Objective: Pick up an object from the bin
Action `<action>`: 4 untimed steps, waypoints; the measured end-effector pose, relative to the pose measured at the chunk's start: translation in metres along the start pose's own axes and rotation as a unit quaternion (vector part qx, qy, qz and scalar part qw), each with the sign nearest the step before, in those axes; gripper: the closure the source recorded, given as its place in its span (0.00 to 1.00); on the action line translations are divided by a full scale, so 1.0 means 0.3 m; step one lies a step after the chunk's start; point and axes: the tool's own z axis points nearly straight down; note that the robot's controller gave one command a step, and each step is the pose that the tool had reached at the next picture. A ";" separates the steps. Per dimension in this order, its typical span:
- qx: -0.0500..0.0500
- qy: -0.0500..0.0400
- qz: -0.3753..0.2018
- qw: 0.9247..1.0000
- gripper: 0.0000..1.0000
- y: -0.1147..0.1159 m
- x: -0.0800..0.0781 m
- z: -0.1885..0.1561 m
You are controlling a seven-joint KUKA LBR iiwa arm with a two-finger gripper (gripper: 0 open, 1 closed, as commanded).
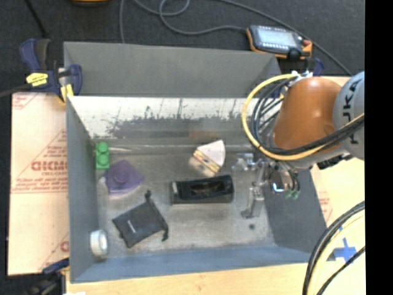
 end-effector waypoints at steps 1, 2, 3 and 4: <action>0.000 -0.004 -0.001 1.000 0.00 0.000 -0.005 -0.015; -0.001 -0.006 0.042 0.999 0.00 0.150 -0.131 0.078; 0.000 -0.004 -0.004 1.000 0.00 0.225 -0.151 0.134; -0.001 -0.003 0.146 0.989 0.00 0.213 -0.116 0.101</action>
Offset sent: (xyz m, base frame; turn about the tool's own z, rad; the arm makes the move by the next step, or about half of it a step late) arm 0.0485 0.0598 -0.0338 0.1085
